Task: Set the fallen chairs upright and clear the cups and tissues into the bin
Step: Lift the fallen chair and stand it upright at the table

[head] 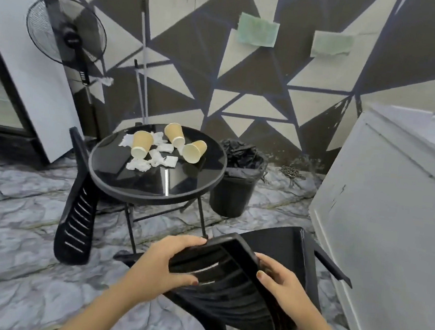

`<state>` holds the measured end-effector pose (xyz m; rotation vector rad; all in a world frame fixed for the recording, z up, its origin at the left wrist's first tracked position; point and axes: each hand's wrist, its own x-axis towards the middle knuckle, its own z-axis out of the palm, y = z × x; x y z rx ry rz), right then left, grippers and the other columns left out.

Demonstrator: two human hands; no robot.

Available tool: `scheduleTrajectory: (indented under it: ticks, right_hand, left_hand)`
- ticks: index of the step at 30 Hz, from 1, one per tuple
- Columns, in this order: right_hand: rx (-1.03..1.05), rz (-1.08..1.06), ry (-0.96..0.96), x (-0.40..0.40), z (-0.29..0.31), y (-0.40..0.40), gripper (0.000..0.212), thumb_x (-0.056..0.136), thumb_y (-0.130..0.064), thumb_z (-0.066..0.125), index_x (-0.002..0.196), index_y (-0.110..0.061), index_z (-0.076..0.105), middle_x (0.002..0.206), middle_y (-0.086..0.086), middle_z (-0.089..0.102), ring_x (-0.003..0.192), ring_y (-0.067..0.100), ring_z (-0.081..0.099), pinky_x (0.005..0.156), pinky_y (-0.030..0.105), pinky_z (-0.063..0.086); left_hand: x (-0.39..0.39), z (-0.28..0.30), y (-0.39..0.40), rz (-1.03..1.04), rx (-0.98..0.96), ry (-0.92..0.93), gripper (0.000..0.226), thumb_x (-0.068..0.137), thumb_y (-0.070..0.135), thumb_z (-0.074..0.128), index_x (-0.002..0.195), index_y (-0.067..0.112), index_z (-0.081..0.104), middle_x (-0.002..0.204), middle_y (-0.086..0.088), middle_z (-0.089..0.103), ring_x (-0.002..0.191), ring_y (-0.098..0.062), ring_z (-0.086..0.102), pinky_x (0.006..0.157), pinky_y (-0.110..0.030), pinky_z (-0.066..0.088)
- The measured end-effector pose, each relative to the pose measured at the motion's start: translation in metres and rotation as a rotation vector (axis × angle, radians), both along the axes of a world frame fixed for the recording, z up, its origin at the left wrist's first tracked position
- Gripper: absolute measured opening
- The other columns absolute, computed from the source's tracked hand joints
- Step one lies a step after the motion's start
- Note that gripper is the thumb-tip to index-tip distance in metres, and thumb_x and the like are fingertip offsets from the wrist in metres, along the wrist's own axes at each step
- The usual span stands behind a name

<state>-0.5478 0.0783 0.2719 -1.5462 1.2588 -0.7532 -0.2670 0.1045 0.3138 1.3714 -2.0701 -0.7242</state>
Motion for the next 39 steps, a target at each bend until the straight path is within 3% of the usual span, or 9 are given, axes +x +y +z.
scheduleTrajectory:
  ticks: [4,7,12,16,25,29,32,34,39]
  right_hand:
    - [-0.123,-0.02,-0.036,-0.01,0.022,0.008,0.042,0.082,-0.029,0.068,0.118,-0.047,0.056,0.125,-0.016,0.06,0.118,0.001,0.052,0.103,0.029,0.041]
    - [-0.256,-0.009,0.006,-0.009,0.047,0.011,0.051,0.08,-0.034,0.069,0.125,-0.046,0.049,0.128,-0.027,0.052,0.12,-0.01,0.044,0.099,0.011,0.035]
    - [-0.453,-0.101,0.105,-0.032,0.064,0.021,0.033,0.075,-0.033,0.074,0.103,-0.044,0.061,0.105,-0.017,0.058,0.104,-0.004,0.053,0.086,0.004,0.035]
    - [-0.452,-0.2,0.118,-0.071,0.063,0.033,0.026,0.07,-0.033,0.077,0.094,-0.034,0.066,0.101,-0.009,0.057,0.099,-0.003,0.054,0.083,0.004,0.036]
    - [-0.338,-0.474,0.131,-0.182,0.061,0.063,0.047,0.054,-0.047,0.073,0.094,-0.031,0.055,0.104,-0.006,0.05,0.093,-0.015,0.046,0.08,0.002,0.035]
    - [-0.253,-0.545,0.165,-0.237,0.057,0.073,0.064,0.04,-0.066,0.074,0.092,-0.035,0.054,0.106,-0.002,0.05,0.102,0.014,0.049,0.094,0.033,0.041]
    - [-0.157,-0.549,0.09,-0.267,0.058,0.077,0.084,0.026,-0.08,0.072,0.092,-0.033,0.052,0.101,0.001,0.05,0.093,0.019,0.052,0.082,0.029,0.046]
    - [-0.111,-0.554,0.046,-0.28,0.061,0.079,0.088,0.027,-0.072,0.078,0.095,-0.024,0.05,0.098,0.003,0.05,0.083,0.015,0.053,0.066,0.015,0.047]
    - [-0.058,-0.598,-0.025,-0.307,0.059,0.084,0.039,0.067,-0.026,0.077,0.096,-0.024,0.05,0.096,0.005,0.048,0.079,0.011,0.05,0.057,0.006,0.043]
  left_hand:
    - [-0.036,0.005,0.012,0.002,-0.052,0.006,0.071,0.059,0.061,0.071,0.121,0.055,0.038,0.133,0.046,0.025,0.121,0.019,0.03,0.1,-0.003,0.023]
    - [-0.068,0.011,0.015,-0.049,-0.06,0.01,0.073,0.063,0.052,0.075,0.124,0.054,0.036,0.131,0.045,0.031,0.121,0.023,0.024,0.103,-0.01,0.021]
    - [-0.107,0.019,0.017,-0.139,-0.128,-0.011,0.075,0.068,0.046,0.075,0.126,0.054,0.029,0.13,0.042,0.028,0.119,0.028,0.019,0.103,-0.005,0.019]
    - [-0.126,0.015,0.02,-0.274,-0.255,-0.169,0.072,0.071,0.058,0.063,0.133,0.052,0.027,0.142,0.036,0.021,0.127,0.022,0.013,0.105,-0.007,0.007]
    - [-0.127,-0.016,0.012,-0.287,-0.25,-0.12,0.067,0.073,0.063,0.061,0.13,0.058,0.027,0.139,0.027,0.039,0.129,0.012,0.03,0.107,-0.015,0.02]
    - [-0.15,-0.026,-0.002,-0.304,-0.188,-0.078,0.055,0.076,0.068,0.051,0.127,0.056,0.036,0.134,0.028,0.044,0.126,0.01,0.035,0.106,-0.023,0.029]
    - [-0.167,-0.036,-0.015,-0.251,-0.131,0.032,0.044,0.078,0.069,0.046,0.119,0.054,0.047,0.124,0.025,0.053,0.118,0.006,0.044,0.102,-0.027,0.037]
    - [-0.179,-0.043,-0.024,-0.215,-0.105,0.089,0.042,0.078,0.068,0.046,0.114,0.047,0.055,0.118,0.023,0.058,0.115,0.002,0.048,0.1,-0.034,0.04]
    - [-0.21,-0.054,-0.033,-0.154,-0.005,0.167,0.041,0.069,0.069,0.053,0.103,0.047,0.06,0.122,0.022,0.053,0.117,0.004,0.043,0.101,-0.034,0.036]
